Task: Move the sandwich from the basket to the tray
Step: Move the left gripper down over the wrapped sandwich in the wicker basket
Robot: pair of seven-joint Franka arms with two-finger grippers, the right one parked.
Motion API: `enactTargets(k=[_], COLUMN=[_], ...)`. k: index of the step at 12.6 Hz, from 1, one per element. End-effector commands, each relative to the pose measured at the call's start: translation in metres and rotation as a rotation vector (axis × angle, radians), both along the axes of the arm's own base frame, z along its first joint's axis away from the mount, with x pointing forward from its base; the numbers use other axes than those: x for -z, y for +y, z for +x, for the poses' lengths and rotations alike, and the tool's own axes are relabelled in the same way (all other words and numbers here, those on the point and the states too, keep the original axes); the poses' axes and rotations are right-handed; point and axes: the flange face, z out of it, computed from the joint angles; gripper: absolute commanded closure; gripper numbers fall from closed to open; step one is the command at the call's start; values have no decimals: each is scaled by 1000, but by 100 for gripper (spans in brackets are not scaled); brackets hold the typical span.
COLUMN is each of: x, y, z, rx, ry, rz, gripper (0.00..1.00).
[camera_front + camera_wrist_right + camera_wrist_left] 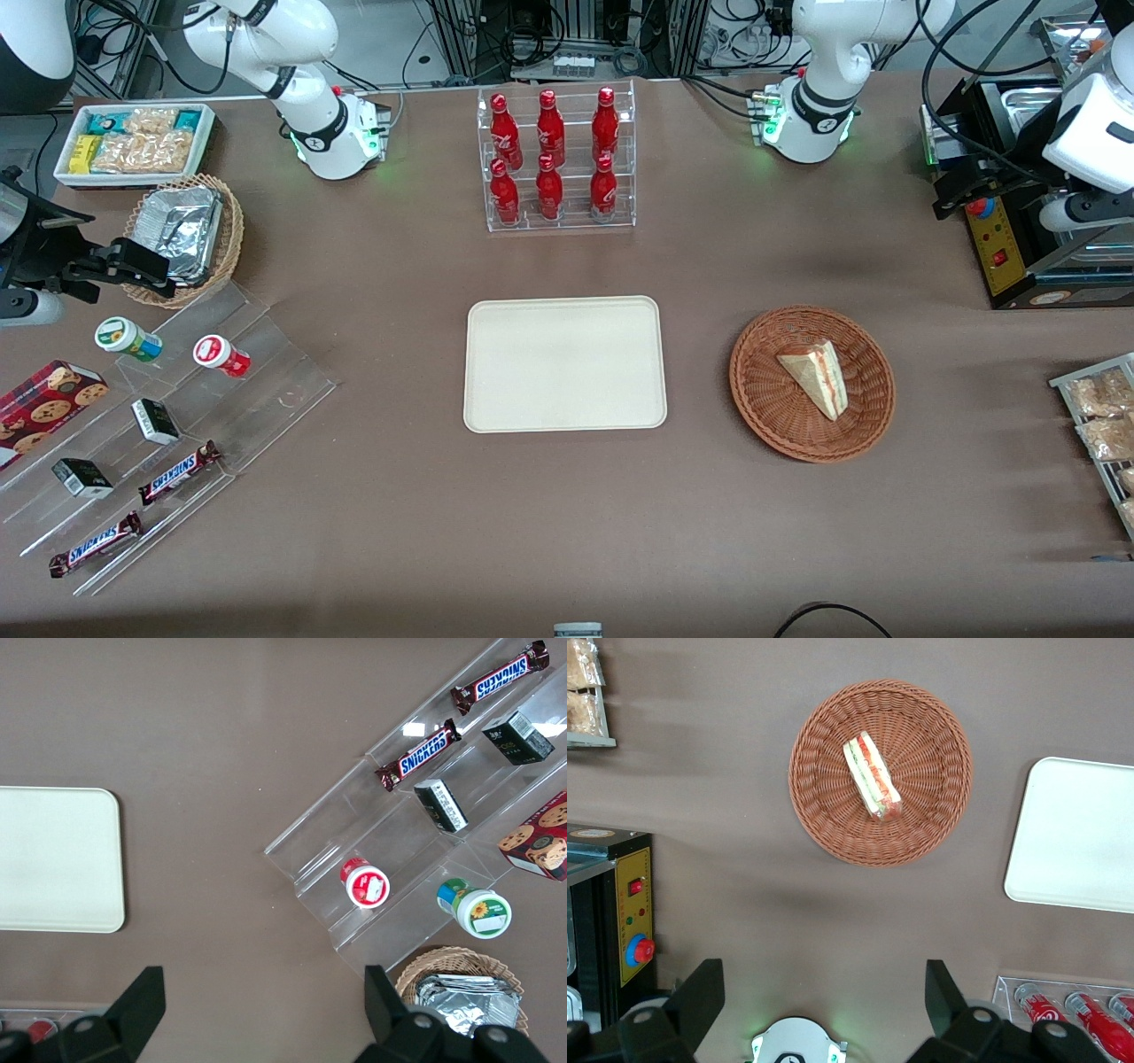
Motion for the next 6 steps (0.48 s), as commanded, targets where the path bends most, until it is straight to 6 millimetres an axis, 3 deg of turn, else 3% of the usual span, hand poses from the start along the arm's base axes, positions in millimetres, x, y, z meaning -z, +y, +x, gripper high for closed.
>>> enactTargets(k=[1, 3, 6], x=[-2, 8, 63], y=[-1, 1, 2], z=[-3, 3, 26], rx=[-11, -13, -170], ry=[-4, 12, 47], rz=[-4, 2, 63], gripper=[0, 0, 0])
